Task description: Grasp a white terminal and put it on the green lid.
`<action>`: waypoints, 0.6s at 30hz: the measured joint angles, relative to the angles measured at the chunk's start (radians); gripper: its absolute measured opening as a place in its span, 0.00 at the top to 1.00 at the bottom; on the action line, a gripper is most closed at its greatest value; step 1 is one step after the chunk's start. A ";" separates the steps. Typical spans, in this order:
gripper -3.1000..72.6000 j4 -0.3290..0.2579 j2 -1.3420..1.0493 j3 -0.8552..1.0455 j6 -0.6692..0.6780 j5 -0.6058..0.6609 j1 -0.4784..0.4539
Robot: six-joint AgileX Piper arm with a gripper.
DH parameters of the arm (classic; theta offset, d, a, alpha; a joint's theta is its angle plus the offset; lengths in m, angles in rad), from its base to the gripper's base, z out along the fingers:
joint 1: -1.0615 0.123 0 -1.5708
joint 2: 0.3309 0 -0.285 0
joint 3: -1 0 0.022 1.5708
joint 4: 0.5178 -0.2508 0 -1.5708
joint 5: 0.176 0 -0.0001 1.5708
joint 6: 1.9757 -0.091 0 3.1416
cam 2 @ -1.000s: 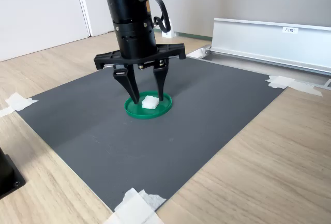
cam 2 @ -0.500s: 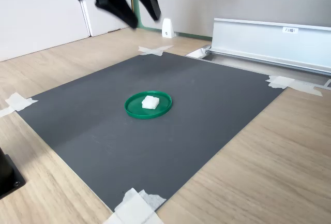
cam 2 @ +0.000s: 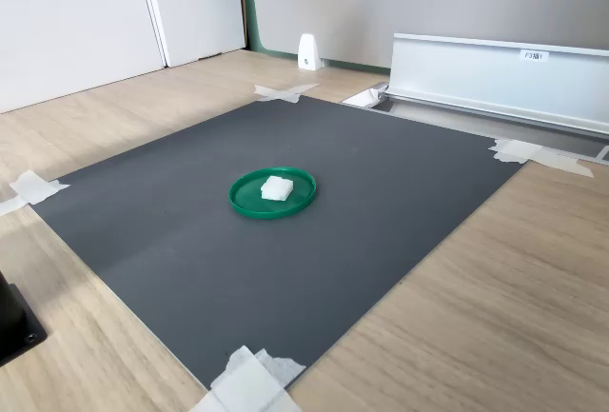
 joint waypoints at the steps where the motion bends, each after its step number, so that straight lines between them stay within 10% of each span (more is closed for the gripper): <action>1: 0.97 0.003 -0.030 0.028 -0.001 0.007 0.000; 18: 0.97 -0.009 -0.391 0.366 -0.005 0.090 0.000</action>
